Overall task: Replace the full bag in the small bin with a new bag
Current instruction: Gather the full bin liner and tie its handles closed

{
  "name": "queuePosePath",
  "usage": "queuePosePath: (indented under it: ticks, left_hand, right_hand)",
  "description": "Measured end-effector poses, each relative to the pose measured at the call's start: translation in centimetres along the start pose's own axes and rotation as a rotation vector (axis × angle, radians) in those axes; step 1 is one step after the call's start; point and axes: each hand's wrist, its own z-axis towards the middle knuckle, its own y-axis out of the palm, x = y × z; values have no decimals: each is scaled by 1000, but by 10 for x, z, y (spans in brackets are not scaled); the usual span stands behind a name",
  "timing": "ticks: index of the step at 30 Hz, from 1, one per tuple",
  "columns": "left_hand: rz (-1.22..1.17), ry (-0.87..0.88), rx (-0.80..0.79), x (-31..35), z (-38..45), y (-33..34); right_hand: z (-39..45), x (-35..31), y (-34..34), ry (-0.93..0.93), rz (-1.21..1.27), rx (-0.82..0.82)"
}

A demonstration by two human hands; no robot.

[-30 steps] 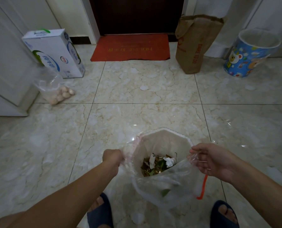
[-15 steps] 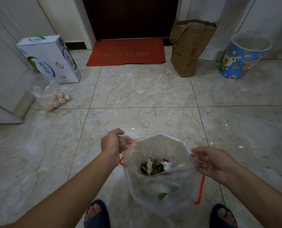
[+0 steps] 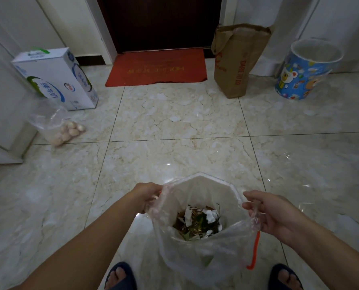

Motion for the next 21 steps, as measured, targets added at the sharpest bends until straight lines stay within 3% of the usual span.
queuePosePath:
  ticks: [3,10,14,21]
  left_hand:
    - [32,103,76,7,6,6]
    - [-137,247,120,33,1,13]
    - [-248,334,0,50,-17,12]
    - [-180,416,-263,58,-60,8]
  right_hand:
    - [2,-2,-1,15,9,-7]
    - [3,-2,0,3,14,-45]
    - [4,-8,-2,-37,47,-13]
    - [-5,-22,-6,-117,154,-62]
